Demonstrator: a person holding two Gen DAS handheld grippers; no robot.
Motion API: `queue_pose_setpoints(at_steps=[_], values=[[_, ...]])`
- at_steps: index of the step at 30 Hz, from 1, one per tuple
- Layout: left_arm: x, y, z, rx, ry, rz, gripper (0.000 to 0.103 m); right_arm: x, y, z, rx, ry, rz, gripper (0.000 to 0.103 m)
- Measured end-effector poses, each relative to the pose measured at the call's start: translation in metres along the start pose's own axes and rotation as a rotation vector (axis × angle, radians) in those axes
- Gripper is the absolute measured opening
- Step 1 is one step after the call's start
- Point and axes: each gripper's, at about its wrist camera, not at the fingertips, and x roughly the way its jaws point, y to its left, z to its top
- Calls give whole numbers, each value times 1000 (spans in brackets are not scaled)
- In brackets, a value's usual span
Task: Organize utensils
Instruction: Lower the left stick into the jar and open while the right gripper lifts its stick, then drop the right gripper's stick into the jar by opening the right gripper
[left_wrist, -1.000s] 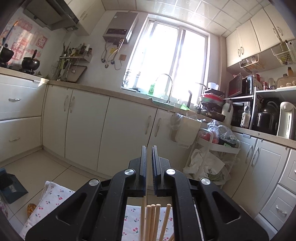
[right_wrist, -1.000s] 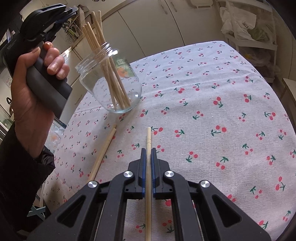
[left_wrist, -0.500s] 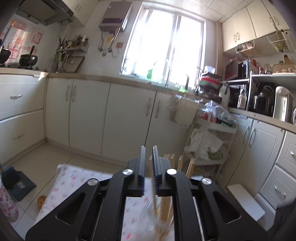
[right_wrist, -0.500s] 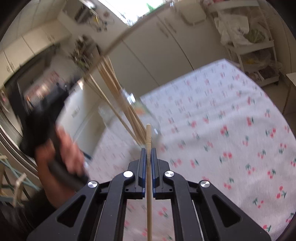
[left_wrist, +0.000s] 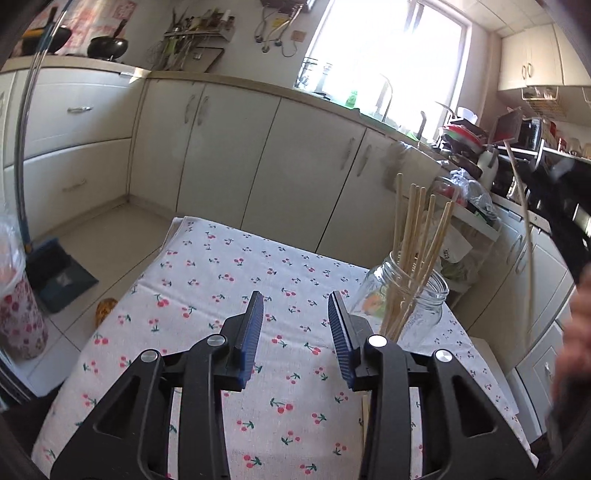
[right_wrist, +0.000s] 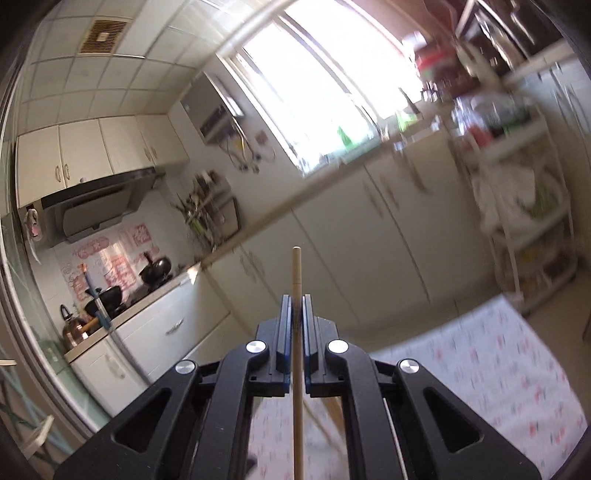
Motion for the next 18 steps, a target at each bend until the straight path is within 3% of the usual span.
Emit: queue_pose_setpoints(at_steps=[5, 9, 18], values=[[0, 2, -1, -22, -8, -4, 41, 26, 26, 4, -128, -116, -77, 6], [2, 7, -1, -52, -3, -10, 44, 48, 33, -13, -229, -173, -178, 6], [8, 12, 1, -80, 16, -22, 51, 54, 17, -59, -281, -85, -235, 6]])
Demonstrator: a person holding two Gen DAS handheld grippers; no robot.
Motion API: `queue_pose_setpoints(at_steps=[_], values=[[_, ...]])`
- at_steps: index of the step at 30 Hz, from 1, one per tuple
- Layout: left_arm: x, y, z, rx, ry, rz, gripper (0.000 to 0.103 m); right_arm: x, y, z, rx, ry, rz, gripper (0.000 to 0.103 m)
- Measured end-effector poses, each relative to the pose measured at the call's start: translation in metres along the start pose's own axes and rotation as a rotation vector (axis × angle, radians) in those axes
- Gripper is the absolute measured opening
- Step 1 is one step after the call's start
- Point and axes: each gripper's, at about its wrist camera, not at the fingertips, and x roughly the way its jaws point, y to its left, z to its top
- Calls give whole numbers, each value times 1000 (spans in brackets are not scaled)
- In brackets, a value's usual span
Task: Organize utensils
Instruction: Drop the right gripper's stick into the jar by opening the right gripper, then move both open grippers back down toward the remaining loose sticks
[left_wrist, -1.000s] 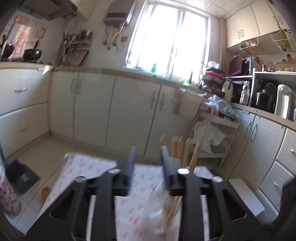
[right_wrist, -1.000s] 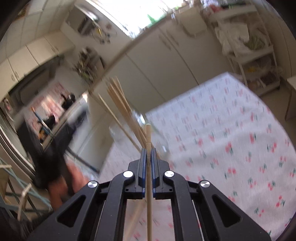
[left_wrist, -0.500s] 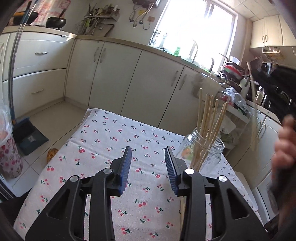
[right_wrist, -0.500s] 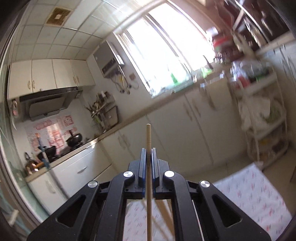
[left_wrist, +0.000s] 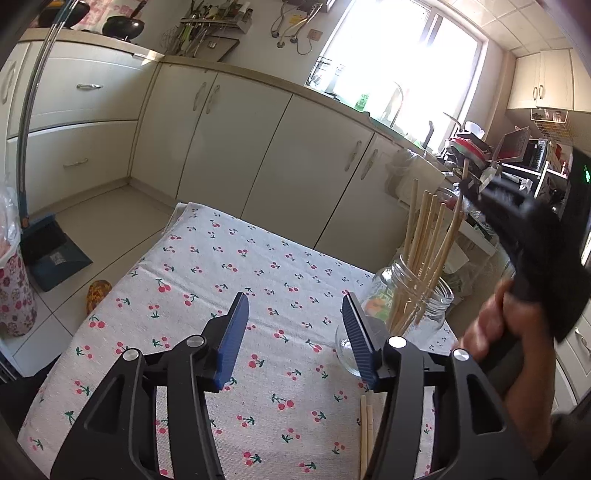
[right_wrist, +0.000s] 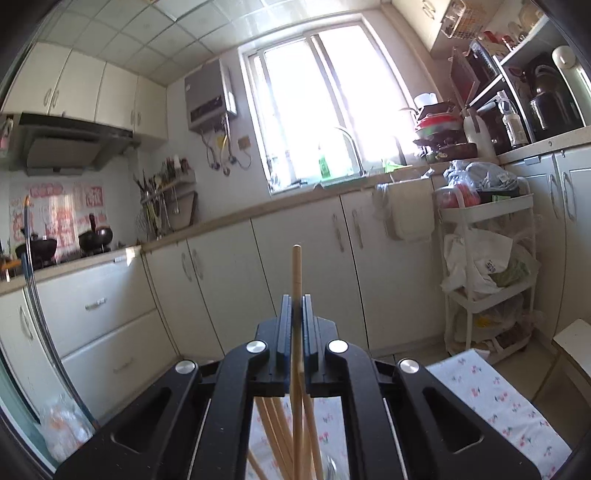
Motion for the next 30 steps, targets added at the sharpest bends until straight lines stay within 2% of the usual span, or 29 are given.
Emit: queue_pose_setpoints(at_steps=[6, 8, 10, 14, 15, 18, 22, 25, 30], values=[[3, 2, 0, -15, 8, 6, 53, -18, 0, -16, -53, 76, 16, 7], [3, 2, 0, -16, 8, 9, 54, -29, -6, -17, -45, 102, 11, 23], [3, 2, 0, -16, 7, 13, 55, -43, -12, -19, -27, 127, 9, 23], [5, 2, 0, -13, 32, 18, 57, -66, -18, -36, -2, 318, 47, 23], [5, 2, 0, -9, 45, 20, 58, -70, -18, -50, -1, 429, 70, 23], [1, 2, -2, -9, 81, 20, 61, -82, -14, -84, -18, 622, 99, 21], [-5, 1, -5, 7, 118, 26, 64, -82, -5, -115, -33, 756, 105, 18], [-10, 1, -5, 21, 134, 34, 68, -75, 0, -131, -54, 805, 92, 17], [-16, 4, -5, 33, 158, 49, 73, -67, 6, -139, -96, 827, 95, 16]])
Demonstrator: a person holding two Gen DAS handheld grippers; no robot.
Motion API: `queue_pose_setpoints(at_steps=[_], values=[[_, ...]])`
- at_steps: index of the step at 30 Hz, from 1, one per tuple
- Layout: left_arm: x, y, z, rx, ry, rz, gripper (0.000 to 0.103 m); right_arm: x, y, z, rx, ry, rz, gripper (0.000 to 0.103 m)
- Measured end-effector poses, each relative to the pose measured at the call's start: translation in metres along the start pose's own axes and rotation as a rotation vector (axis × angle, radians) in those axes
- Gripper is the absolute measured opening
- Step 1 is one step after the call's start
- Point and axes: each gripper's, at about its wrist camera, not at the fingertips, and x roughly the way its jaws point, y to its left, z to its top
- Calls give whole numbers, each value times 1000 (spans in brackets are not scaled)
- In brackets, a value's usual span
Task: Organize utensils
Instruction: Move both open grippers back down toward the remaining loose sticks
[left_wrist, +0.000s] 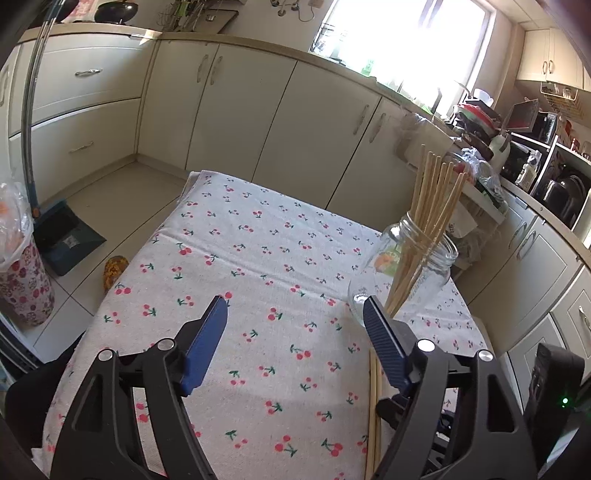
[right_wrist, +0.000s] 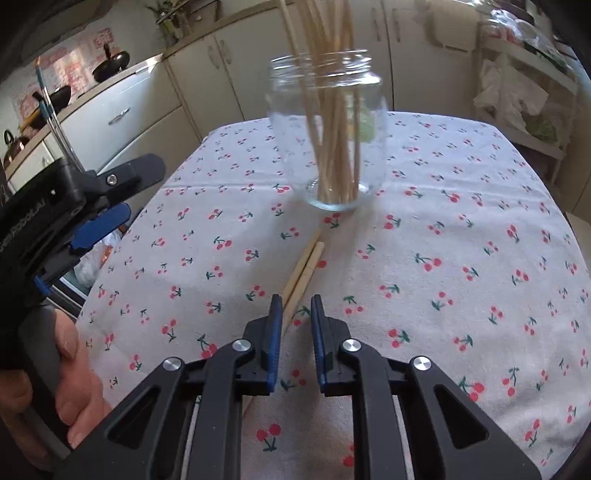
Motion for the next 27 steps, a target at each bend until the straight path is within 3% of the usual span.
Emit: queue_pose_setpoints(at_steps=[5, 15, 23, 27], values=[[4, -4, -1, 35, 53, 9, 73, -2, -4, 2, -55, 24, -42, 12], [48, -57, -21, 244, 285, -9, 75, -23, -47, -8, -123, 49, -62, 12], [76, -89, -37, 349, 370, 71, 75, -35, -79, -12, -22, 29, -33, 15], [79, -98, -43, 392, 364, 106, 75, -35, -86, -11, 27, 15, -3, 16]])
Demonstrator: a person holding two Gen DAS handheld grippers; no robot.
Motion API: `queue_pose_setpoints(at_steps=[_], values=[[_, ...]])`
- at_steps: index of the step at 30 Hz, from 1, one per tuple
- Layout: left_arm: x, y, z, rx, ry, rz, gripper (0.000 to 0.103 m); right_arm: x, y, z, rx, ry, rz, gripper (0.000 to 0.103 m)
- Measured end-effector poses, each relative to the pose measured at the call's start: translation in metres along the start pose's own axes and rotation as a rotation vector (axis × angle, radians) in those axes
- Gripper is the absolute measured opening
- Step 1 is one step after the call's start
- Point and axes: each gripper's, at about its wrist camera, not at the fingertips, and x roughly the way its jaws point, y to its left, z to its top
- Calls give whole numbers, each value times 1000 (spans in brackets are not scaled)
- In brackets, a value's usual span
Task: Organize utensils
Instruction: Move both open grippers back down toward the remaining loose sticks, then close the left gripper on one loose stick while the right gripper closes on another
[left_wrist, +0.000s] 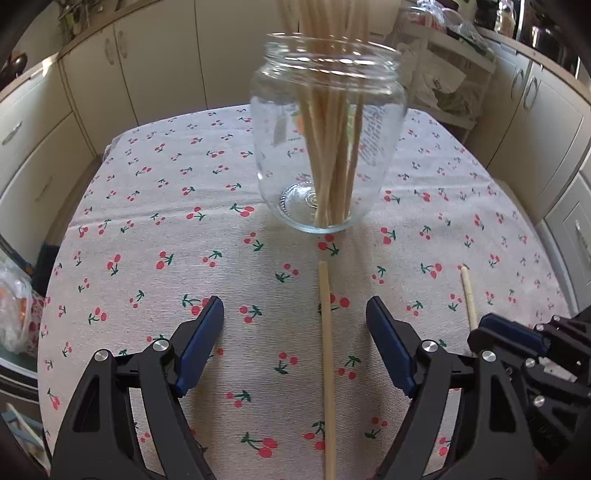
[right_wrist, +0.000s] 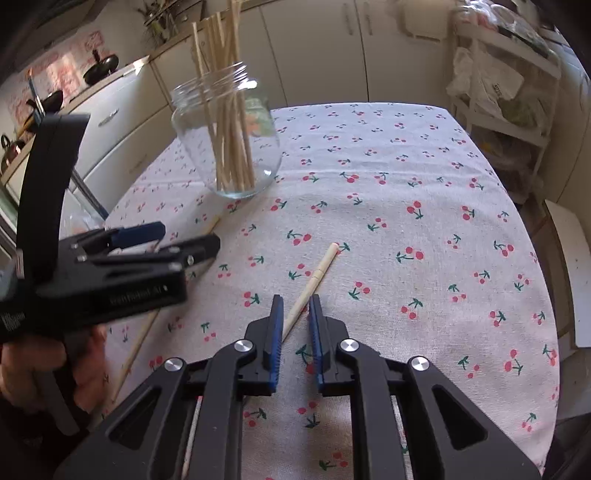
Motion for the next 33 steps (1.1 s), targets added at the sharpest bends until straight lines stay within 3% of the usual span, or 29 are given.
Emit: queue_pose_setpoints(at_steps=[2, 4, 8, 11, 19, 21, 22, 27, 29, 33], values=[[0, -4, -1, 18, -8, 17, 74, 1, 1, 2, 6, -10, 10, 23], [-2, -7, -1, 33, -23, 7, 62, 3, 4, 4, -3, -14, 5, 26], [-7, -12, -3, 78, -36, -24, 21, 3, 8, 4, -27, -13, 4, 26], [-11, -12, -5, 87, -20, -53, 9, 4, 9, 7, -54, 8, 16, 26], [-7, 15, 4, -21, 67, -164, 11, 9, 4, 16, -20, 31, -42, 31], [-3, 13, 10, -18, 69, -158, 14, 11, 11, 16, -61, 34, -59, 25], [-2, 12, 13, -13, 69, -151, 14, 12, 15, 16, -90, 47, -50, 11], [0, 7, 17, 31, 82, -142, 14, 9, 17, 16, -129, 78, -39, 11], [0, 8, 16, 45, 89, -143, 14, 9, 12, 16, -103, 87, -44, 18], [-2, -3, 16, 112, 75, -98, 10, 12, 20, 13, -148, 74, -82, 17]])
